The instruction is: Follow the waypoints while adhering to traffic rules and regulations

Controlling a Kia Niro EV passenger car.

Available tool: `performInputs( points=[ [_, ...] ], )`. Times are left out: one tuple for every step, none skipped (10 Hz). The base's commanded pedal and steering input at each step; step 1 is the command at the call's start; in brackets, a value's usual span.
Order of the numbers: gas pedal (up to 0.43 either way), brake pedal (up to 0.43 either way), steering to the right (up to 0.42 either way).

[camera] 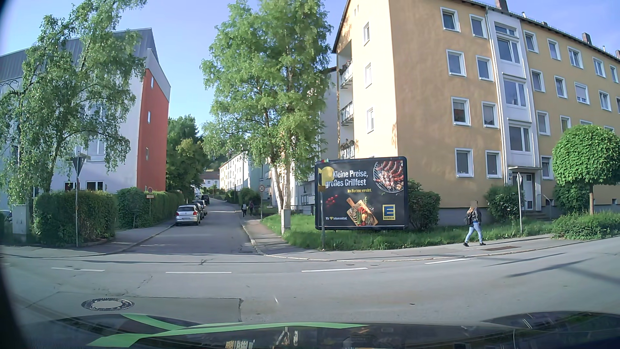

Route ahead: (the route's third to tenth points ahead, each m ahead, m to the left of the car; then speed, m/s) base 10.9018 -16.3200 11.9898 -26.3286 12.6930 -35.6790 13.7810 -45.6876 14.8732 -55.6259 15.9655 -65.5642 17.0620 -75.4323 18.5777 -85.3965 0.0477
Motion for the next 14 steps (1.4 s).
performInputs(
  points=[
    [0.047, 0.000, 0.487],
    [0.047, 0.000, 0.508],
    [0.047, 0.000, 0.528],
    [0.047, 0.000, 0.535],
    [0.047, 0.000, 0.535],
    [0.047, 0.000, 0.535],
    [0.047, 0.000, 0.535],
    [0.008, 0.000, 0.534],
    [0.000, 0.000, 0.534],
    [0.000, 0.000, 0.534],
    [0.000, 0.000, 0.534],
    [0.000, 0.000, 0.535],
    [0.000, 0.000, 0.536],
    [0.000, 0.000, 0.538]
  ],
)
